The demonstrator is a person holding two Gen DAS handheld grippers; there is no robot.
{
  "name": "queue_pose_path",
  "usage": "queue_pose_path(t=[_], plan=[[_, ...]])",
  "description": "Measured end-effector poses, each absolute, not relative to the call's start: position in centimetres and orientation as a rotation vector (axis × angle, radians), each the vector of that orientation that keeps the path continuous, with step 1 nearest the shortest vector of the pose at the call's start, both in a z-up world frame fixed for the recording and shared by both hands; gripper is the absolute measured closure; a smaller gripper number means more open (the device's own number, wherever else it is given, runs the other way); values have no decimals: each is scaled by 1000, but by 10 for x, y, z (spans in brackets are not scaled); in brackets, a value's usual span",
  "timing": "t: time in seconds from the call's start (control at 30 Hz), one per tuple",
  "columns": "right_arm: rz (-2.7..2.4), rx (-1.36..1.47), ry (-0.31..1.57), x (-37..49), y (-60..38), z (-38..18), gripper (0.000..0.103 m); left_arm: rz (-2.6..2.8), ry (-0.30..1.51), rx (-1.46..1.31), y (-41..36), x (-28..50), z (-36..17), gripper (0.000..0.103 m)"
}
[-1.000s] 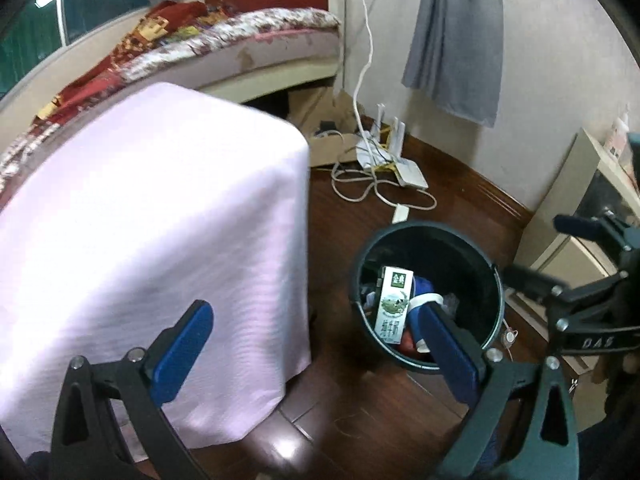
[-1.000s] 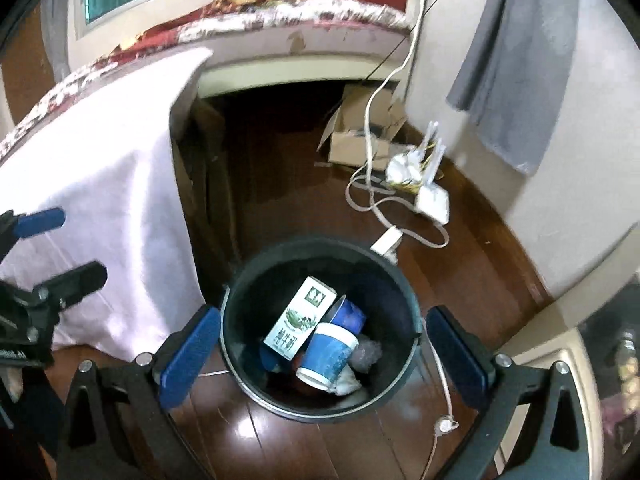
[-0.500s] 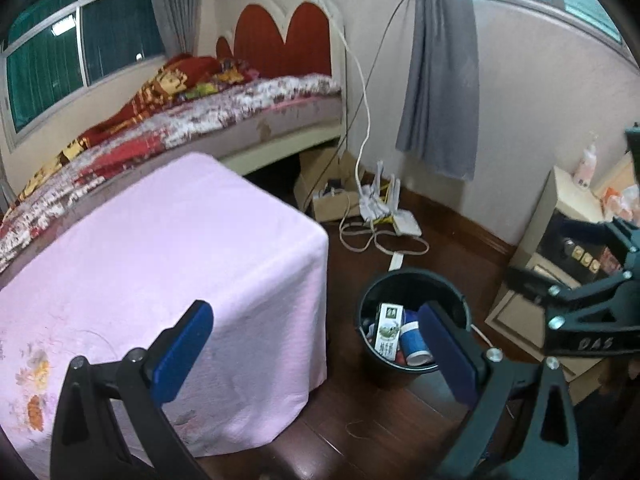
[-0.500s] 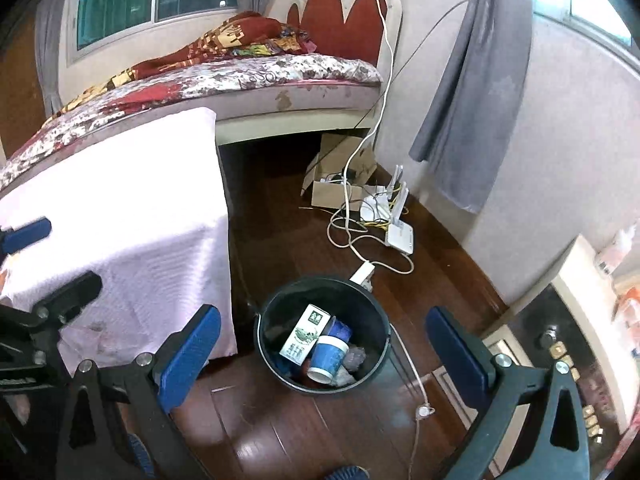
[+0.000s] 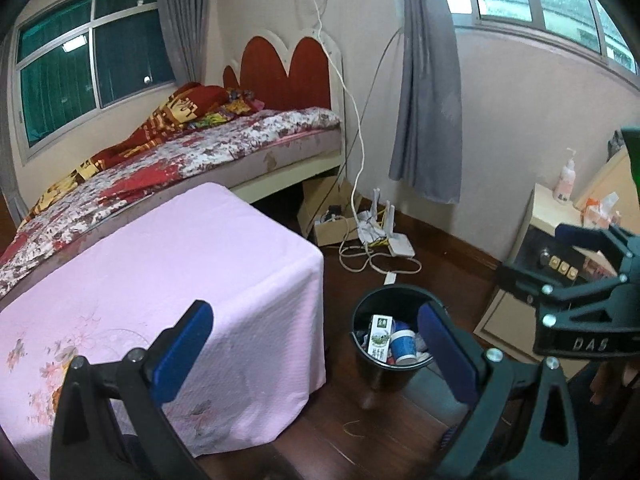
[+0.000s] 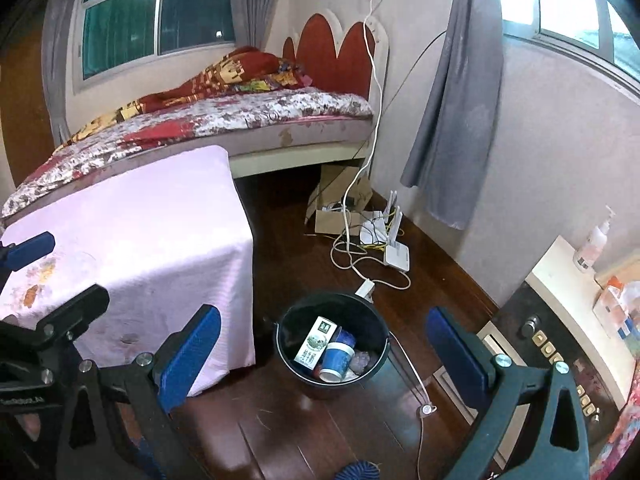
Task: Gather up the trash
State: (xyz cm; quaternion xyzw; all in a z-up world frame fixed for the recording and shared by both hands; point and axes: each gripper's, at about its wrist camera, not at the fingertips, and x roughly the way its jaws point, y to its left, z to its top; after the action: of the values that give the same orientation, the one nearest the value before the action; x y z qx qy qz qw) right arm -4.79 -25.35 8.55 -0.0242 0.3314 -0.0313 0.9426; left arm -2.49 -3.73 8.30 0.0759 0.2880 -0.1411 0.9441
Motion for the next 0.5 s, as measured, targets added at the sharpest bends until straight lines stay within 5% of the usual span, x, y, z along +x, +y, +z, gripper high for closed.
queue_pose_path(t=[0.5], plan=[[-109,-24,652,-60,-265,99,0,-313,566,153,-42,-23,80,0]])
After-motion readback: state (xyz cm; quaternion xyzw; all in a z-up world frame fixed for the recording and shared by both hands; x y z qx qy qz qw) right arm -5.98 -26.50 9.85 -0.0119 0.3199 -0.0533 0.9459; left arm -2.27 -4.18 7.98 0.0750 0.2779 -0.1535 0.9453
